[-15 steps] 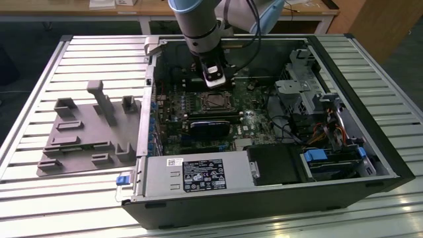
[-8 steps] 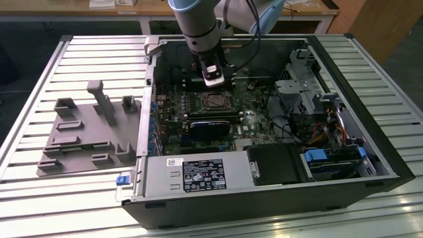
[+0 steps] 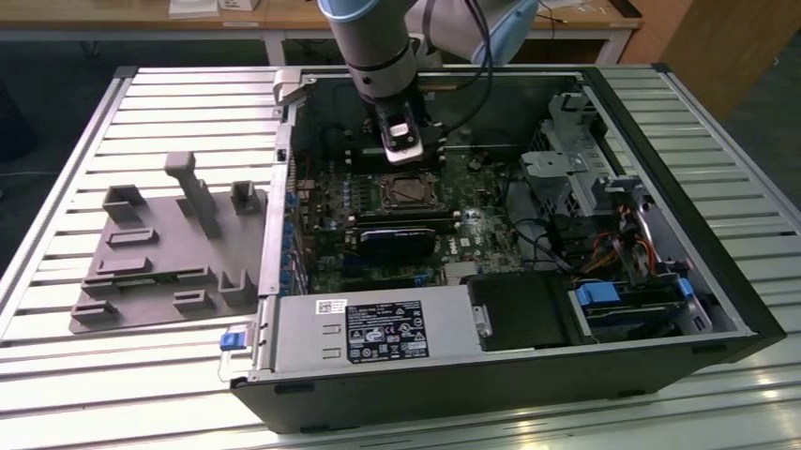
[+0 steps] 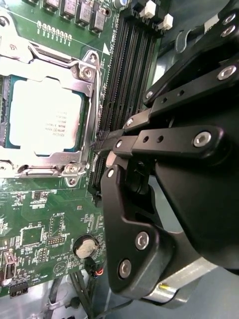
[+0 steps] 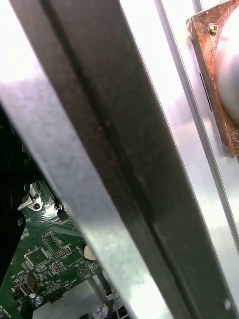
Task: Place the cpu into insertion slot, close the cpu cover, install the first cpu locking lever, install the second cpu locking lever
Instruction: 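Install the first cpu locking lever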
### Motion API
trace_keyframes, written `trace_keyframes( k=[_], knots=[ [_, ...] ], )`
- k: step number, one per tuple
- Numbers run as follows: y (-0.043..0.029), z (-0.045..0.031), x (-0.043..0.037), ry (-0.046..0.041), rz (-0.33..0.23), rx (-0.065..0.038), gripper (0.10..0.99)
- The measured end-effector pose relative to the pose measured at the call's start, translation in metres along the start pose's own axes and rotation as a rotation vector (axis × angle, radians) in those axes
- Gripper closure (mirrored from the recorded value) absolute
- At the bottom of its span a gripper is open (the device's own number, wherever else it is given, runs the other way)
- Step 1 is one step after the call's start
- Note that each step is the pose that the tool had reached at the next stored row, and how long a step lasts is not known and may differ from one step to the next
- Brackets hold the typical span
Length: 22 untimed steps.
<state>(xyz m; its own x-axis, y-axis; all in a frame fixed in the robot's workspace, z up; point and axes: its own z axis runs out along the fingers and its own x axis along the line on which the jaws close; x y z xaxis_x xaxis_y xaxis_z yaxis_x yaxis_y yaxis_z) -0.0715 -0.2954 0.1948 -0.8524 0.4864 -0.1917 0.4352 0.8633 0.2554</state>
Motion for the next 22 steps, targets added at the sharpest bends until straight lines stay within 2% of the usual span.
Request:
trace_keyframes(
  k=[10,17,22],
  knots=[
    [-0.0008,0.0028,0.0005,-0.0122,-0.008,0.022,0.984],
    [-0.0013,0.0053,0.0008,-0.0124,-0.008,0.023,0.984],
    [-0.0013,0.0056,0.0007,-0.0109,-0.007,0.019,0.984]
  ],
)
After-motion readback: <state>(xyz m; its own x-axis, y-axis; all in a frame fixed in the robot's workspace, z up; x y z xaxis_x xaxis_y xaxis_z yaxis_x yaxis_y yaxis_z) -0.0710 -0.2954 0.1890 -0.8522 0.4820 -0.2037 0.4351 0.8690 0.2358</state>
